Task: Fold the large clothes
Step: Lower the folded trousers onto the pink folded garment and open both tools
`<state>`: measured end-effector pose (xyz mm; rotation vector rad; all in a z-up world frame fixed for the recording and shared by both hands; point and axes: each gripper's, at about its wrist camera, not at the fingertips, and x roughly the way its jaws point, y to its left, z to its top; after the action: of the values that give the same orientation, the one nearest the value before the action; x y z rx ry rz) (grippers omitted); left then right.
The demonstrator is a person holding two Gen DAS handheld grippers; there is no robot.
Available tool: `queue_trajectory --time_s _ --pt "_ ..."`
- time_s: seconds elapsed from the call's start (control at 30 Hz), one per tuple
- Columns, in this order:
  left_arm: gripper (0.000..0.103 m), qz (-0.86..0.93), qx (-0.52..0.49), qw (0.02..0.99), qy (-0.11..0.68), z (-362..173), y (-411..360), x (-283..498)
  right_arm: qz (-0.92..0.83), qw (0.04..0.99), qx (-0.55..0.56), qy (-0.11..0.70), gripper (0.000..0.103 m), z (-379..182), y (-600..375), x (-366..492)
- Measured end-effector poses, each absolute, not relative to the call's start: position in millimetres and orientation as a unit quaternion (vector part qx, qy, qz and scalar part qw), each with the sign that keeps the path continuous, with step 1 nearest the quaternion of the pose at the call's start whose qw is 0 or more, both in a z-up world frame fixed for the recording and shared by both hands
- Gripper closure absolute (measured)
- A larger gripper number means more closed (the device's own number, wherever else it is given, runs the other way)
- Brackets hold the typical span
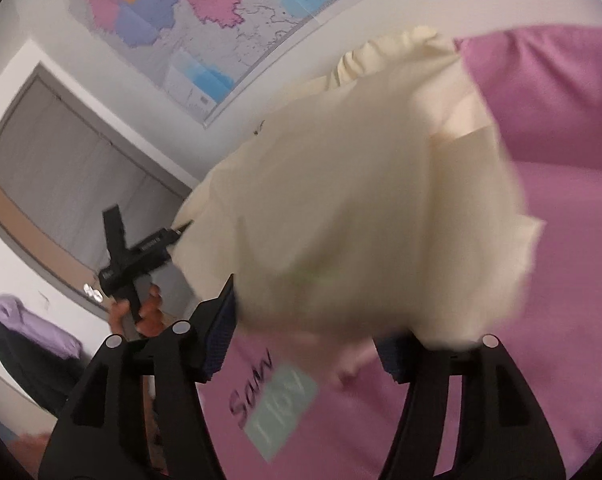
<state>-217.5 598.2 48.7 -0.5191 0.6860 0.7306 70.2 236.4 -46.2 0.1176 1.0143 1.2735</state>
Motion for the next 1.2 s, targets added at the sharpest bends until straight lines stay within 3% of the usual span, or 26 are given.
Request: queue_trajectory --time_s 0.13,0.23,0.37,0.5,0.6,0.7,0.83,1.0,1.2 --pt "0.034 0.360 -0.226 0.853 0.303 66 575 -242 0.565 0.706 -0.021 0.427 0.048 -27 216 59" --pt "0.032 0.348 -0.199 0.874 0.273 84 554 -254 0.597 0.706 -0.038 0.379 0.062 3 197 46" --pt "0.020 0.308 -0.159 0.898 0.272 94 536 -233 0.591 0.751 -0.047 0.290 0.059 38 219 58" --pt "0.020 0.291 -0.187 0.891 0.293 79 543 -204 0.547 0.772 -0.056 0.319 0.058 14 257 87" --pt "0.020 0.290 -0.202 0.882 0.311 58 549 -195 0.512 0.764 -0.077 0.385 0.070 -26 282 121" --pt "0.018 0.280 -0.223 0.881 0.310 48 554 -201 0.516 0.738 -0.040 0.432 0.070 -65 277 140" --pt "0.019 0.285 -0.232 0.877 0.311 45 557 -201 0.508 0.744 -0.024 0.434 0.070 -61 261 136" --pt "0.022 0.292 -0.221 0.882 0.297 59 536 -213 0.542 0.750 -0.012 0.380 0.065 -24 229 103" --pt "0.022 0.284 -0.182 0.896 0.290 63 491 -212 0.544 0.767 -0.092 0.327 0.064 -24 234 59"
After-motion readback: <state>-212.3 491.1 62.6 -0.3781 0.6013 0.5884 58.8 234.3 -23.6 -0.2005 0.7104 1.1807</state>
